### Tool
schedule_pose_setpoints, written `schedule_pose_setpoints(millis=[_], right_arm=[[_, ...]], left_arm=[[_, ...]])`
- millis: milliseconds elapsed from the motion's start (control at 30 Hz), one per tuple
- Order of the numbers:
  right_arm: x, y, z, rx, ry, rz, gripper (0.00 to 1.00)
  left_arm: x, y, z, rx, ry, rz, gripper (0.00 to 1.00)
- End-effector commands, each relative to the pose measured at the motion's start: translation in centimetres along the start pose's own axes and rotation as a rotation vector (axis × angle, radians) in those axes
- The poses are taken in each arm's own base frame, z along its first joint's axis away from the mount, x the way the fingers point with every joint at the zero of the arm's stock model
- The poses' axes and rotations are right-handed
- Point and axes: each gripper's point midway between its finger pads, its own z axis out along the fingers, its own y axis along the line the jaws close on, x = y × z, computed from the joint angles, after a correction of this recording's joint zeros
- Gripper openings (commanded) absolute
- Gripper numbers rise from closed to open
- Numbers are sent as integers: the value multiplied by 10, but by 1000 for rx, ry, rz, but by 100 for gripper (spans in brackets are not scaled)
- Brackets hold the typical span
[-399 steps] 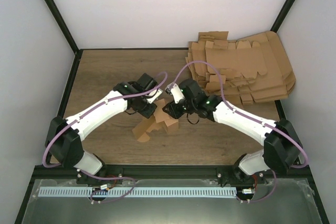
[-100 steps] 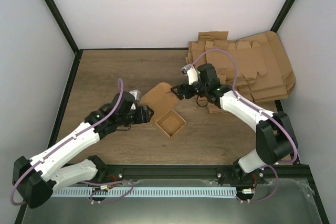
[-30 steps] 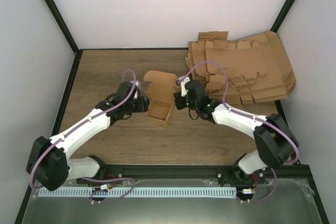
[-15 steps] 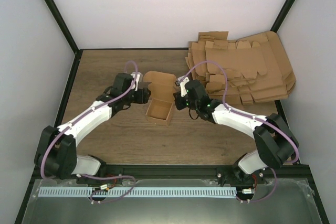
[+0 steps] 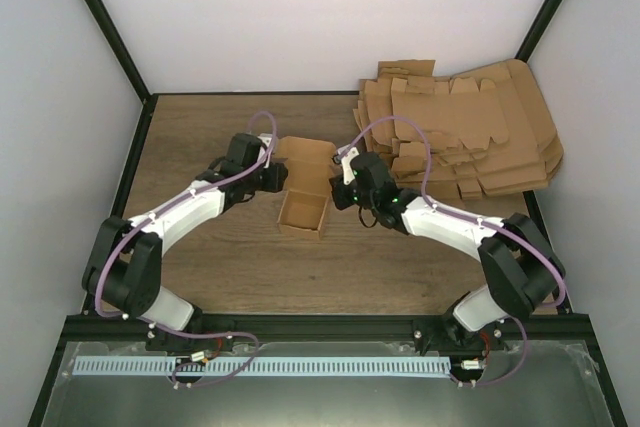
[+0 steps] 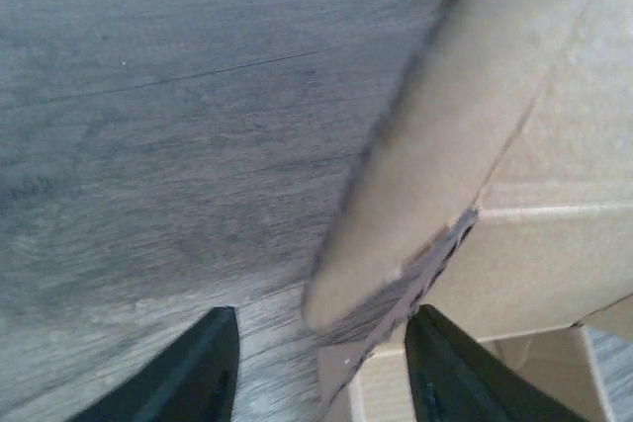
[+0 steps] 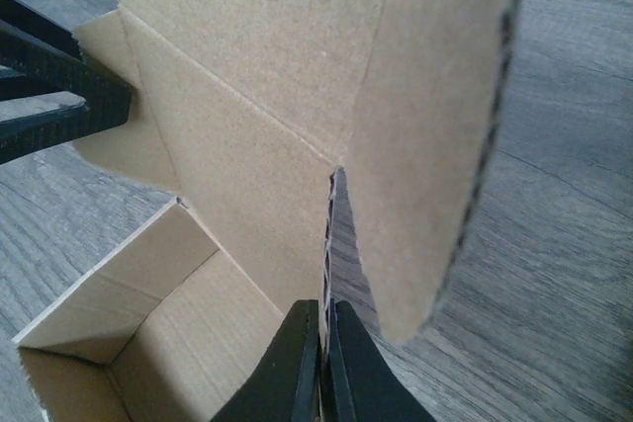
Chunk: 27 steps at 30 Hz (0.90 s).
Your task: Fold the paper box
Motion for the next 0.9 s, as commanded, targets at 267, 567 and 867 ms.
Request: schedule_pose_setpoints(millis=[267,567,867], right_arm=[[-20,2,13,25,-10,31,2],[-33,-2,23,145,-44,144,1],[-24,4,21,214,-139,234,1]], left_arm=[[-3,-17,4,94,11,-64,11],[-4,-28,-7,33,-91,-171,4],[7,-39,-18,-47,-218,-212,4]])
